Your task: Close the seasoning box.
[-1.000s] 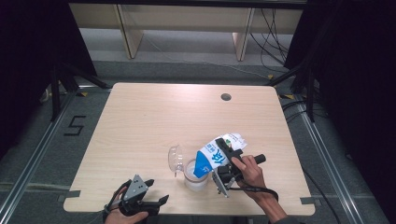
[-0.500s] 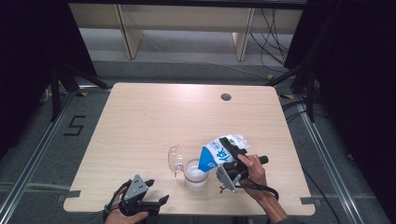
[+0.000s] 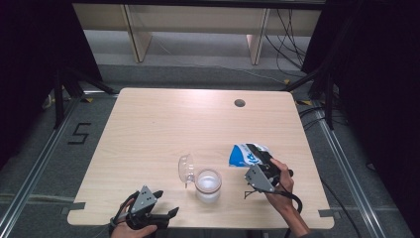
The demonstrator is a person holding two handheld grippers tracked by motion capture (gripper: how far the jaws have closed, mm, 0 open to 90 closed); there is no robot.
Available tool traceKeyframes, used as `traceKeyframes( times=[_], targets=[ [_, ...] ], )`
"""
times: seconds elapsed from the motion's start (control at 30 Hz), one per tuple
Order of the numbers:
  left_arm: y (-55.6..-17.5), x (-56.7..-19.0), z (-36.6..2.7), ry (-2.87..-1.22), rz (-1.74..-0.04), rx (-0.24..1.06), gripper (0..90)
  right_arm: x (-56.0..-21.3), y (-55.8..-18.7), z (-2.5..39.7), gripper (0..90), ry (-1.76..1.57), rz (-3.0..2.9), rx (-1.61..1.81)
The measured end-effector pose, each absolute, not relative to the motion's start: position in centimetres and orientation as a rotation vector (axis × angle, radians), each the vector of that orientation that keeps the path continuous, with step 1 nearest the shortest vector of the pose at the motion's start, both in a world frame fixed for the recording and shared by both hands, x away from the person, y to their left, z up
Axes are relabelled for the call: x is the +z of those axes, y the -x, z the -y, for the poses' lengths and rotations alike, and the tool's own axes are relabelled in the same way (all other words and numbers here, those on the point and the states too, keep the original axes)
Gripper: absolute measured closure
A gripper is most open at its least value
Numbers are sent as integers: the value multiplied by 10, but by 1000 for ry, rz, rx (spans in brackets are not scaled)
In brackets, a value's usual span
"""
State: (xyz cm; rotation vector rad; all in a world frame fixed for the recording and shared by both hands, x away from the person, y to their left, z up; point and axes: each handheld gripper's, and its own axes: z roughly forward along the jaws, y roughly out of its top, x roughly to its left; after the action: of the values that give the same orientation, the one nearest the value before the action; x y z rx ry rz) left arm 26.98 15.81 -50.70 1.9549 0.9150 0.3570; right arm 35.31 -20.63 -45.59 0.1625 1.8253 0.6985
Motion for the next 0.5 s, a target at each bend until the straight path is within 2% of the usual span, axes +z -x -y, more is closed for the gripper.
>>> traceKeyframes(
  times=[0.5],
  targets=[
    [-268, -507, -158, -1943, -907, 357, 221, -461, -366, 238, 810, -398, -1889, 911]
  ],
)
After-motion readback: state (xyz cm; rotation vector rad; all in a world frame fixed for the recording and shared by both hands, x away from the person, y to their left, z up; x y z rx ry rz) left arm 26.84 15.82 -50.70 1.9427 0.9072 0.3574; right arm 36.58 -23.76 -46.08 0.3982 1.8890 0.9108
